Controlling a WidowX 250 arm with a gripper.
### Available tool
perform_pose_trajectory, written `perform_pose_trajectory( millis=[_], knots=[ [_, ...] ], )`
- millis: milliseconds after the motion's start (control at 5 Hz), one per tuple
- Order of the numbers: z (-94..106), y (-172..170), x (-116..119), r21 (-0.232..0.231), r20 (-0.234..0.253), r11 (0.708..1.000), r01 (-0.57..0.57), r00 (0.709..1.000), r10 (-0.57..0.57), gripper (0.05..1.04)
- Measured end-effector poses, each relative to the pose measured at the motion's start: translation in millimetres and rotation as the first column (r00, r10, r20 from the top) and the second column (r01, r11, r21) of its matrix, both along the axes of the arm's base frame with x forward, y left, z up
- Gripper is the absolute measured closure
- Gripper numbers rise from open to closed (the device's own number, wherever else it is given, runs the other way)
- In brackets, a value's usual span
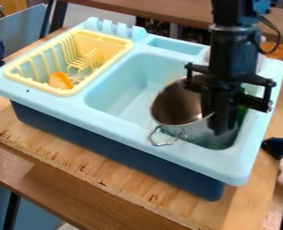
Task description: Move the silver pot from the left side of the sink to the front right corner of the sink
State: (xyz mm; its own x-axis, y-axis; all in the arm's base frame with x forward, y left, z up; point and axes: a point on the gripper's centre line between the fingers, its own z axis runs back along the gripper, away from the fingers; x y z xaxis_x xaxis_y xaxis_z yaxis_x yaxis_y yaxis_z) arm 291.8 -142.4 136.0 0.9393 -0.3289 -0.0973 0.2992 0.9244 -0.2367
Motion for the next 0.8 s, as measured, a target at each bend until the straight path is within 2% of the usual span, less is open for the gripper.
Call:
perform_pose_trajectory(
  millis=[200, 400, 600, 800],
  knots=[
    [-1.5, -4, -3, -0.028, -0.021, 0.999, -0.014, 1.000, 0.013, 0.990],
    [-5.9, -4, -4, -0.028, -0.021, 0.999, -0.023, 1.000, 0.022, 0.942],
    [-11.3, 1, -8, -0.007, -0.039, 0.999, -0.041, 0.998, 0.041, 0.733],
    [12.9, 6, -10, -0.028, 0.024, 0.997, -0.078, 0.997, 0.079, 0.429]
  ],
)
